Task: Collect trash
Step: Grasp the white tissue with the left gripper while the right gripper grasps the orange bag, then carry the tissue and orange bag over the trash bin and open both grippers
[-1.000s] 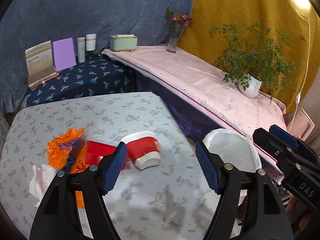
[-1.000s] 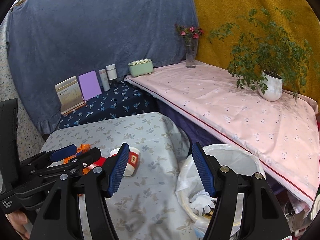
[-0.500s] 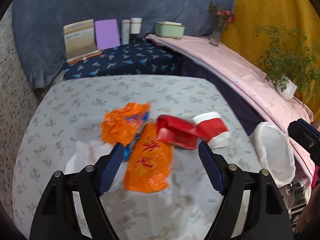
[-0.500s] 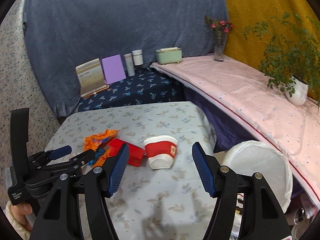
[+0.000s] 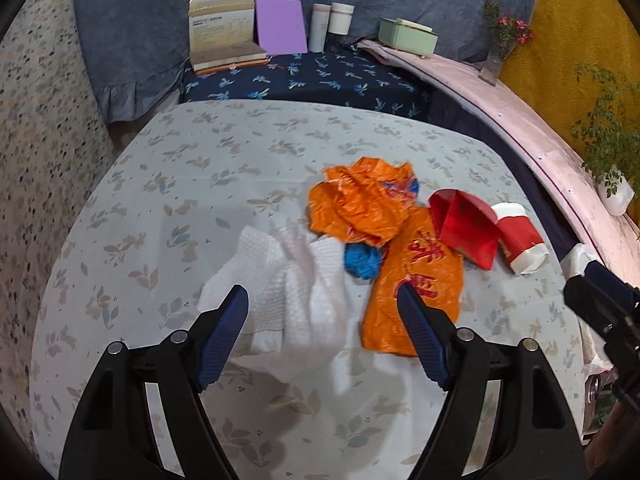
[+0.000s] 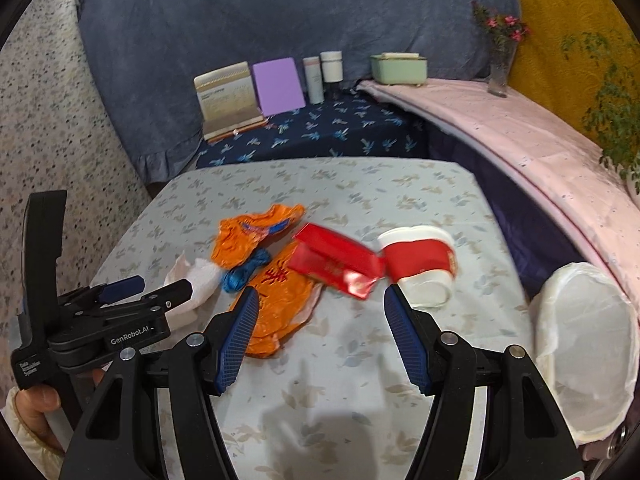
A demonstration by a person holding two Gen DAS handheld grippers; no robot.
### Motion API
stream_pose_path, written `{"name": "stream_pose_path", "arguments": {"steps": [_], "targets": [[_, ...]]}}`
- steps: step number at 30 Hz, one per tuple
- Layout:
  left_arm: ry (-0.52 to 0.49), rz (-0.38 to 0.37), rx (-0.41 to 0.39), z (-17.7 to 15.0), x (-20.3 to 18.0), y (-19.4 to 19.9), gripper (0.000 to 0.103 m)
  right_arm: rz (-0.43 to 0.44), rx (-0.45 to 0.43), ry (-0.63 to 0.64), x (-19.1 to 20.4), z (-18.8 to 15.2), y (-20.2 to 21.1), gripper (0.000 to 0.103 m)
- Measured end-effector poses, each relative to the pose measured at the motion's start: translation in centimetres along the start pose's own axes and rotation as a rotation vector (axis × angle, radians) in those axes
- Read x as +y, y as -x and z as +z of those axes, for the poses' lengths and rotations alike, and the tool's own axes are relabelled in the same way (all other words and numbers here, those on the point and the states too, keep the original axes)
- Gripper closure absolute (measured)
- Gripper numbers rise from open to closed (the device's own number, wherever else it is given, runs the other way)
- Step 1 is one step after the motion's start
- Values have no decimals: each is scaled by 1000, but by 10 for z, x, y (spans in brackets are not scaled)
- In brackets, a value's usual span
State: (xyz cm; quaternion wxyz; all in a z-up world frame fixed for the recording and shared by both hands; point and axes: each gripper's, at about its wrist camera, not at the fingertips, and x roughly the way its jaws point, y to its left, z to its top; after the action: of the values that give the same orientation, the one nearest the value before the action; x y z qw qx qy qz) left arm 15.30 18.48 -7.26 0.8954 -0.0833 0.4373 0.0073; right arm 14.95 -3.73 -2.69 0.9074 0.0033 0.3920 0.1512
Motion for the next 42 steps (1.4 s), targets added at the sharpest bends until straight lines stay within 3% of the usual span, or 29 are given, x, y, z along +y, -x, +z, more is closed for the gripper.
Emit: {"name": "stream_pose_path", "arguments": {"steps": [4, 10, 13, 16, 17, 21, 25, 33, 42], "targets": [[15, 1, 31, -3, 10, -11, 31, 36, 44, -8, 12, -8, -28, 40], [5, -17, 58, -5, 15, -23, 45, 69, 114, -54, 17, -14, -65, 40], [3, -34, 75, -7, 16, -29, 54, 72, 143, -76, 18, -16, -82, 40], [-8, -45, 88, -9, 16, -32, 72, 76, 177, -87, 20, -20, -96, 41], [-11, -50, 91, -9, 15, -33, 78, 79, 185, -89, 21, -22, -99, 43], [-18, -66, 92, -11, 13, -33, 96, 111, 210, -83, 25, -26, -106, 74], [-20, -68, 66, -9, 9, -23, 98, 127, 184, -55, 30, -25, -96, 83], [-18, -90, -4, -1, -3, 12, 98, 170, 72, -23, 35, -7, -49, 83], [-56, -124, -83, 12, -32, 50, 98, 152, -86, -35, 18, 18, 16, 83]]}}
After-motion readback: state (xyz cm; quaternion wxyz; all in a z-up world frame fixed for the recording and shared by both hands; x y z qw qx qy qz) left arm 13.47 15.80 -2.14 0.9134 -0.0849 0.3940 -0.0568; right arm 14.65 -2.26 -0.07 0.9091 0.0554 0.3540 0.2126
